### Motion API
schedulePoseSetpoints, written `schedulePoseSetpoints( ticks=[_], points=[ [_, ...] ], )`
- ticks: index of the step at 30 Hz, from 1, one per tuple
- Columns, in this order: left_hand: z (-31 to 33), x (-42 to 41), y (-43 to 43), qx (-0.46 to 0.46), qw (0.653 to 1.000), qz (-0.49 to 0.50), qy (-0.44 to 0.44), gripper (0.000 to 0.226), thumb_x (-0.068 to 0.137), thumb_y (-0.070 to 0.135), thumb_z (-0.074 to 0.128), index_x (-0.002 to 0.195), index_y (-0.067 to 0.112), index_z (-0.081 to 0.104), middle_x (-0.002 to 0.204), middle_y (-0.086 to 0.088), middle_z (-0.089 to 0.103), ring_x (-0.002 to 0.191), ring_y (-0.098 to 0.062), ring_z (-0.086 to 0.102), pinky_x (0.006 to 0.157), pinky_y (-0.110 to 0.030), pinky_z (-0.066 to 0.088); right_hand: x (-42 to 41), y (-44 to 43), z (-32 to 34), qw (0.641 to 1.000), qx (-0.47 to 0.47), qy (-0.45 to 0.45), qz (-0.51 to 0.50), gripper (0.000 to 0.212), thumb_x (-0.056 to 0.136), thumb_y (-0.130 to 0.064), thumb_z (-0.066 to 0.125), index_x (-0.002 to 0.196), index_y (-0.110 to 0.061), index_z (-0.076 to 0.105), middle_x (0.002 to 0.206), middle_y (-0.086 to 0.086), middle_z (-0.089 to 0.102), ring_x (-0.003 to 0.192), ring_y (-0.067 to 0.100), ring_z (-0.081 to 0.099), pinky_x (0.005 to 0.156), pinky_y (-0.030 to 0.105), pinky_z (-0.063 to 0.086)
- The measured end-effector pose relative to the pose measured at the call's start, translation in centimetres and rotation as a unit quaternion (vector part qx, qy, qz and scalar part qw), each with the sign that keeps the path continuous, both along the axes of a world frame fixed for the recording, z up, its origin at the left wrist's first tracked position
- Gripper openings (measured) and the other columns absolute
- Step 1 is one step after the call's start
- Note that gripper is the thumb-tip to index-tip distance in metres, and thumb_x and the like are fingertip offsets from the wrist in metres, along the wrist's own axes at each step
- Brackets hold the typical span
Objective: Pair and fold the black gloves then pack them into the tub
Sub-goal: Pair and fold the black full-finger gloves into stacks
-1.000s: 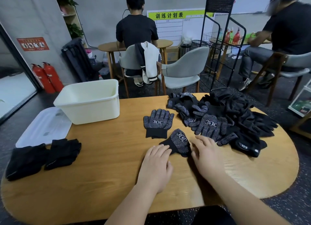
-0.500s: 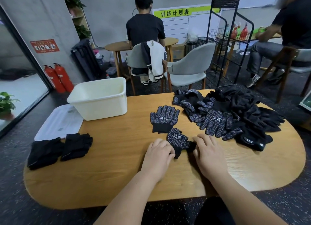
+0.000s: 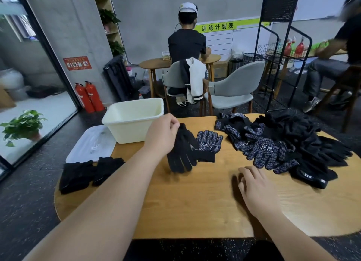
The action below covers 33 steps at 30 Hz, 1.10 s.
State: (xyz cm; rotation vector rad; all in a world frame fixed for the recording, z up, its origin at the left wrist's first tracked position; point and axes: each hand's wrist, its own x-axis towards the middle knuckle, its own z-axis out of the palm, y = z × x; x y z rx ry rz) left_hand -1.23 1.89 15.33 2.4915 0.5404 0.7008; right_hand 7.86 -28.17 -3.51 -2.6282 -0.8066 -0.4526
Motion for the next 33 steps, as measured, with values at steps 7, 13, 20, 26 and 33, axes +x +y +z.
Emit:
schedulePoseSetpoints(
  ticks=[7, 13, 20, 26, 33],
  points=[
    [-2.3, -2.6, 0.6, 0.105, 0.994, -0.029, -0.026, 0.010, 0.110, 0.028, 0.053, 0.102, 0.024, 0.058, 0.105, 0.009, 0.052, 0.088, -0.012, 0.053, 0.075, -0.031, 0.046, 0.0, 0.1, 0.1, 1.000, -0.004, 0.014, -0.002, 0.031, 0.095, -0.025, 0.063, 0.125, -0.017, 0.066, 0.126, -0.002, 0.057, 0.117, 0.023, 0.053, 0.092, 0.038, 0.052],
    [-14.4, -6.8, -2.0, 0.112, 0.971, -0.087, 0.192, 0.013, 0.110, 0.033, 0.047, 0.112, 0.025, 0.056, 0.120, 0.009, 0.053, 0.108, -0.015, 0.054, 0.091, -0.034, 0.048, 0.3, 0.2, -0.1, 0.999, -0.031, 0.005, 0.007, 0.033, 0.089, -0.026, 0.071, 0.121, -0.017, 0.069, 0.122, -0.001, 0.059, 0.113, 0.026, 0.055, 0.086, 0.041, 0.055],
    [-17.3, -7.9, -3.4, 0.141, 0.973, -0.053, 0.176, 0.053, 0.111, 0.054, 0.030, 0.154, 0.028, 0.044, 0.155, 0.007, 0.036, 0.150, -0.014, 0.025, 0.128, -0.035, 0.022, 0.6, 3.2, 2.1, 0.988, -0.131, -0.029, 0.076, 0.041, 0.102, -0.036, 0.055, 0.142, -0.025, 0.059, 0.150, -0.001, 0.054, 0.132, 0.027, 0.051, 0.103, 0.044, 0.049],
    [-17.5, -8.0, -3.2, 0.120, 0.975, -0.054, 0.181, 0.057, 0.111, 0.057, 0.024, 0.162, 0.033, 0.034, 0.172, 0.009, 0.021, 0.160, -0.012, 0.010, 0.132, -0.034, 0.010, 1.2, 10.0, 3.9, 0.965, -0.204, 0.079, 0.145, 0.060, 0.109, -0.060, 0.026, 0.164, -0.036, 0.026, 0.176, -0.012, 0.004, 0.162, 0.021, 0.004, 0.129, 0.047, 0.018],
    [-17.7, -7.6, -3.0, 0.131, 0.973, -0.048, 0.184, 0.062, 0.109, 0.061, 0.019, 0.163, 0.033, 0.030, 0.174, 0.007, 0.018, 0.161, -0.011, 0.004, 0.132, -0.035, -0.002, 3.2, 12.0, 2.9, 0.959, -0.223, 0.133, 0.116, 0.071, 0.106, -0.066, 0.015, 0.168, -0.031, 0.014, 0.176, -0.012, 0.002, 0.162, 0.018, 0.001, 0.129, 0.043, 0.012]
  ],
)
